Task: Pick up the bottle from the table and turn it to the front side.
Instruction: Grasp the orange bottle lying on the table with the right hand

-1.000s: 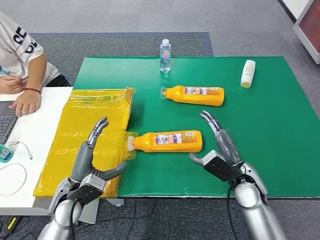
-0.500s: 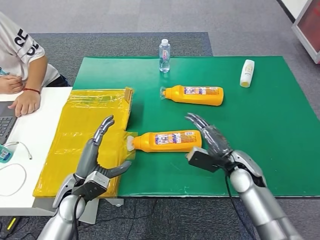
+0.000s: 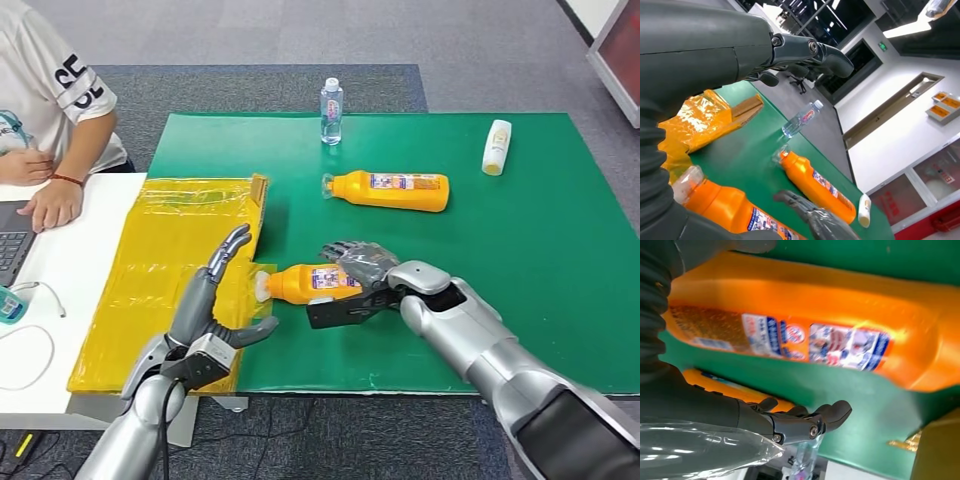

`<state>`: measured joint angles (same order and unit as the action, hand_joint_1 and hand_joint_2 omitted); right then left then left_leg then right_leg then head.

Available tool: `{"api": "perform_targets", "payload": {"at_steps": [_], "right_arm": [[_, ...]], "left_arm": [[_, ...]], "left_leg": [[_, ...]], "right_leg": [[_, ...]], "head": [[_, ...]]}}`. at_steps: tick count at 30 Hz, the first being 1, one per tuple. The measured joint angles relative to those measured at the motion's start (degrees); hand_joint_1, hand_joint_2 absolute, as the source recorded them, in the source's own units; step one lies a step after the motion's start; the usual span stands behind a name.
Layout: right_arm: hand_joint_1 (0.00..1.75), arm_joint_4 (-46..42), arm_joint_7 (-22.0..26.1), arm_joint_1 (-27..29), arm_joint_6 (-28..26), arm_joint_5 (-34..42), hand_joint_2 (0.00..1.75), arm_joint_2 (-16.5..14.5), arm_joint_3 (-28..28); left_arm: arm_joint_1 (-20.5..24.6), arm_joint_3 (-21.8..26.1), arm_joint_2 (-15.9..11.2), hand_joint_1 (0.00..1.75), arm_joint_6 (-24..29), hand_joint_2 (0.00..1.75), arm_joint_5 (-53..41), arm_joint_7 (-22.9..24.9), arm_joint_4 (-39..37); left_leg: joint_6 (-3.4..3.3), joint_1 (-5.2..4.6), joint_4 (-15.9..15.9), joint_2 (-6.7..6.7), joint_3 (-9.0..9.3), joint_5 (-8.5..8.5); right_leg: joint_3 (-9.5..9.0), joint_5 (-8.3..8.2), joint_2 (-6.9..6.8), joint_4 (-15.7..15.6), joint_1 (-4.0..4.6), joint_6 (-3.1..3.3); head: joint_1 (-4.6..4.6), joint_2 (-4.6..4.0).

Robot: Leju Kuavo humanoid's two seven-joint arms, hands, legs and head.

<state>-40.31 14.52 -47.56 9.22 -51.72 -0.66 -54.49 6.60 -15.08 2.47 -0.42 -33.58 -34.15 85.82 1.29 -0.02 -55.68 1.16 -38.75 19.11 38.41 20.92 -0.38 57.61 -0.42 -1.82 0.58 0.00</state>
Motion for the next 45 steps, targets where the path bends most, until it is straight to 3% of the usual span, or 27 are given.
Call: {"api": "perform_targets", "payload": {"at_steps": [11,19,32,45], "right_arm": [[0.00,7.14,-1.76,-1.97,1.93,0.45,1.75,-3.96,-4.20],[0.00,10.06,-7.61,-2.61,-0.51,-1.00,1.75,-4.73,-4.89],[0.00,11.61,-11.46,-3.04,-2.13,-3.96,1.75,-4.85,-2.16],[0.00,15.58,-14.47,-5.78,10.14,-8.22,1.75,-5.50,-1.14]], "left_arm": [[1.25,-0.53,0.01,0.00,-0.13,1.75,0.12,-0.08,-1.73],[1.13,-0.51,-0.10,0.00,-0.15,1.75,0.49,-0.13,-1.93],[0.47,-0.51,-0.15,0.00,-0.15,1.75,0.48,-0.10,-1.93],[0.60,-0.21,-0.35,0.00,-0.13,1.75,0.13,-0.05,-1.99]], "left_leg": [[0.01,0.00,0.00,0.00,0.00,0.03],[0.01,0.00,0.00,0.00,-0.01,0.03],[0.01,0.00,0.00,0.00,-0.01,0.03],[0.01,0.00,0.00,0.00,-0.01,0.02]], "right_leg": [[0.02,0.01,0.00,0.00,0.00,0.01],[0.02,0.01,0.00,0.00,0.00,0.01],[0.02,0.01,0.00,0.00,0.00,0.01],[0.02,0.01,0.00,0.00,0.00,0.01]], "head": [[0.01,0.00],[0.01,0.00],[0.01,0.00],[0.02,0.00]]}}
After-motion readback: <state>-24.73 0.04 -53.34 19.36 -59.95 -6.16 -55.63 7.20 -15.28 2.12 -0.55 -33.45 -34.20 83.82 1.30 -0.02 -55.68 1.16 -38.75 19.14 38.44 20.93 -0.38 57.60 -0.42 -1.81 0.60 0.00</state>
